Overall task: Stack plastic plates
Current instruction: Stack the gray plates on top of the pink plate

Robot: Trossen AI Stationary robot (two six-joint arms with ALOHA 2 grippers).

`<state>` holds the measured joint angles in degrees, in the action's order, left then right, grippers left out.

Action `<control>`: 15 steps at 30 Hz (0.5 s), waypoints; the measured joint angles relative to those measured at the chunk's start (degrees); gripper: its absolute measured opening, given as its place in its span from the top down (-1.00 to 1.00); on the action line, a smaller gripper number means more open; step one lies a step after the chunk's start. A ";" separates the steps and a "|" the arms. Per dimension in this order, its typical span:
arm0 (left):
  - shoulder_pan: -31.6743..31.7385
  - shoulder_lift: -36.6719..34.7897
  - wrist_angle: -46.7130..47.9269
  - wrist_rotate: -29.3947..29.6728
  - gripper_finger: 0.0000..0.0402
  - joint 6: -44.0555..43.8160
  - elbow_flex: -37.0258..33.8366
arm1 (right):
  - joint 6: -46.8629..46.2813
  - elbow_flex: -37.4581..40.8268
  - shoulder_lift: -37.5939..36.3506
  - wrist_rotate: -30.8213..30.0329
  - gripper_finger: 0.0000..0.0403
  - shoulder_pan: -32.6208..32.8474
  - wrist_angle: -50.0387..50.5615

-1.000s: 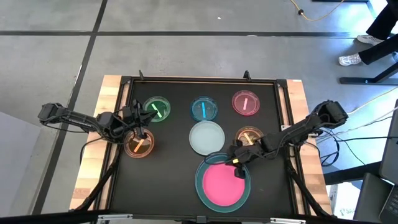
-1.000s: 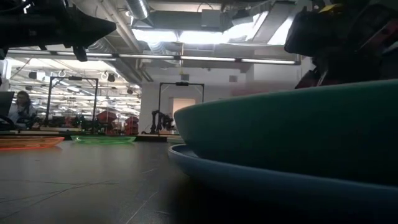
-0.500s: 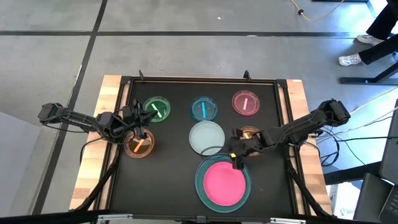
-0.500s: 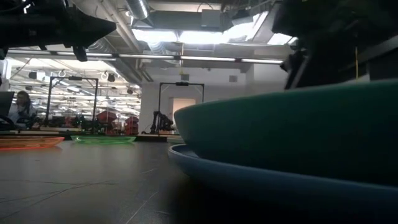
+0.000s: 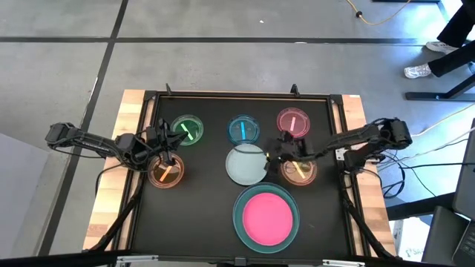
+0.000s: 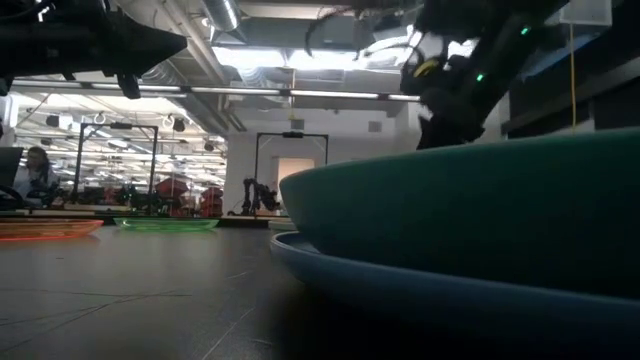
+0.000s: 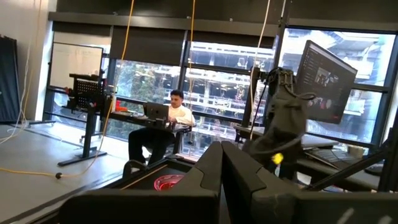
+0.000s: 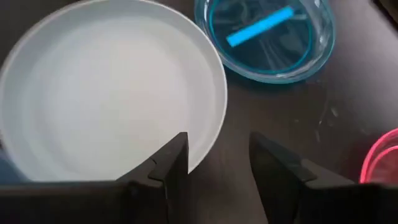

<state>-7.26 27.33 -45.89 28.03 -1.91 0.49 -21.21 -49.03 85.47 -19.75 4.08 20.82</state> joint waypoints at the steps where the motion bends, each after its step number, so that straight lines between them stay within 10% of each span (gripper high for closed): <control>1: 0.01 -0.01 -0.05 0.01 0.99 0.00 0.00 | 0.01 0.25 0.65 1.32 0.23 -0.83 -0.46; 15: 0.00 -0.02 -0.04 0.03 0.99 0.57 0.00 | 0.06 0.43 11.39 11.64 0.23 -6.12 -7.78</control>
<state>-7.26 27.31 -45.93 28.06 -1.34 0.49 -21.16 -48.60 96.87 -8.11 -2.04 13.04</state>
